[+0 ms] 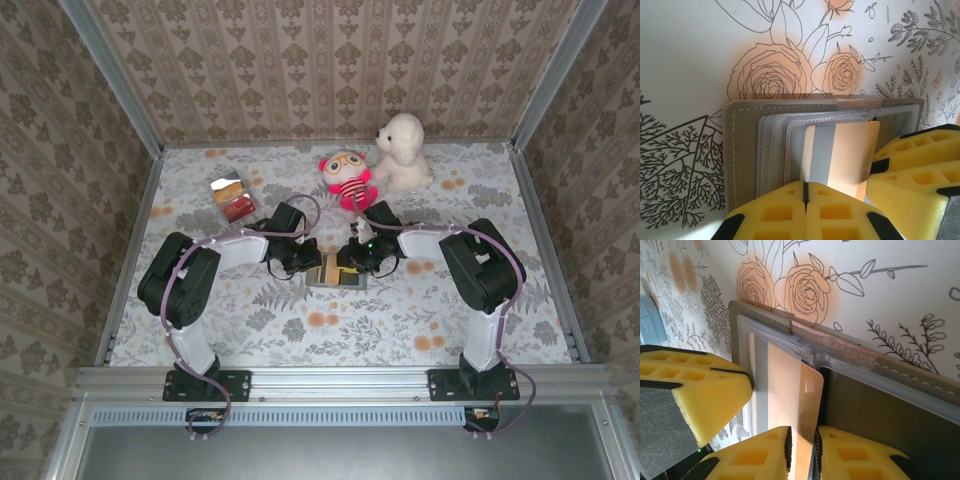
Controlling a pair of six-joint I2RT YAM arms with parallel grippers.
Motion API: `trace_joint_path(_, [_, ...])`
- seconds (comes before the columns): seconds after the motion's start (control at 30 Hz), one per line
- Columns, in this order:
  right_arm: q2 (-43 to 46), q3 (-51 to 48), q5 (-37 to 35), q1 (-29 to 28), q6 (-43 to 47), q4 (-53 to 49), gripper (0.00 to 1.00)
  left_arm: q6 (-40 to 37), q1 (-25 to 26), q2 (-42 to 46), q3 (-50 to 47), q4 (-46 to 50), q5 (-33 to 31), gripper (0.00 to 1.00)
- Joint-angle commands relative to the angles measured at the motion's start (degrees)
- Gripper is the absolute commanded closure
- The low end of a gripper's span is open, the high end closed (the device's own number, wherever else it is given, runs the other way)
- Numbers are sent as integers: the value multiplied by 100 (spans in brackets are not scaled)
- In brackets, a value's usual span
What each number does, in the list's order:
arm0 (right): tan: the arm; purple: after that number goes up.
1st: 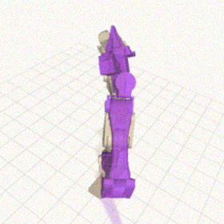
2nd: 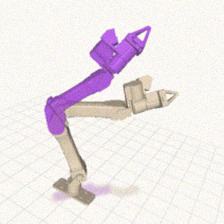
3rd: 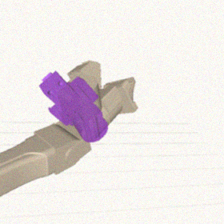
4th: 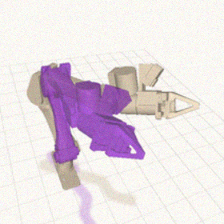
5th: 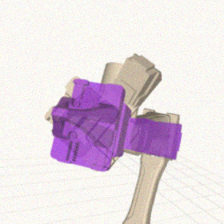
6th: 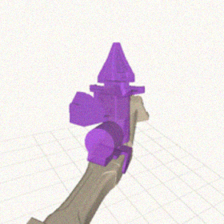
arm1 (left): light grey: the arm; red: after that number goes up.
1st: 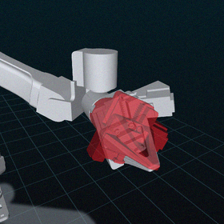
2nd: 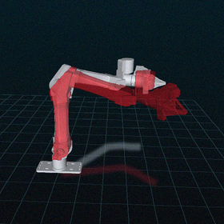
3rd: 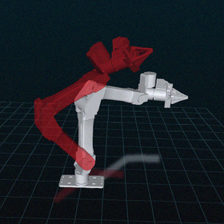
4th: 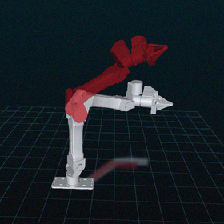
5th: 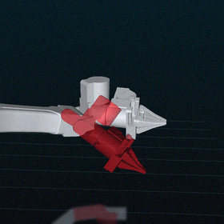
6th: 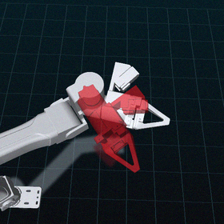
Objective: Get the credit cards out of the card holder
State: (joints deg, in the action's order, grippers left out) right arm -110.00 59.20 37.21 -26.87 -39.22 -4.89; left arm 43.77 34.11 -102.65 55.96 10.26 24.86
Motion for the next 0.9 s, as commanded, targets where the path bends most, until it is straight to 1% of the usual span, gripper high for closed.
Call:
trace_joint_path(0.0, [-236, 90, 34, -2, -77, 84, 76, 55, 70, -181, -203, 301, -227, 95])
trace_joint_path(0.07, [-258, 101, 49, -2, -77, 89, 77, 55, 70, -185, -216, 296, -229, 95])
trace_joint_path(0.2, [-252, 101, 50, 0, -92, 112, 82, 55, 71, -168, -221, 307, -241, 94])
trace_joint_path(0.3, [-216, 83, -46, -2, -88, 88, 92, 36, 70, -105, -239, 268, -228, 88])
trace_joint_path(0.37, [-154, 76, -174, 6, -31, -16, 95, 34, 70, -51, -261, 241, -234, 82])
trace_joint_path(0.47, [-55, 58, -294, 37, 84, -193, 100, 12, 39, -31, -279, 300, -254, 79])
trace_joint_path(0.7, [243, -129, -433, 248, 344, -486, 100, -16, -35, 21, -376, 268, -255, 78])
trace_joint_path(0.87, [268, -189, -313, 304, 299, -347, 100, -52, -45, -26, -348, 265, -237, 82])
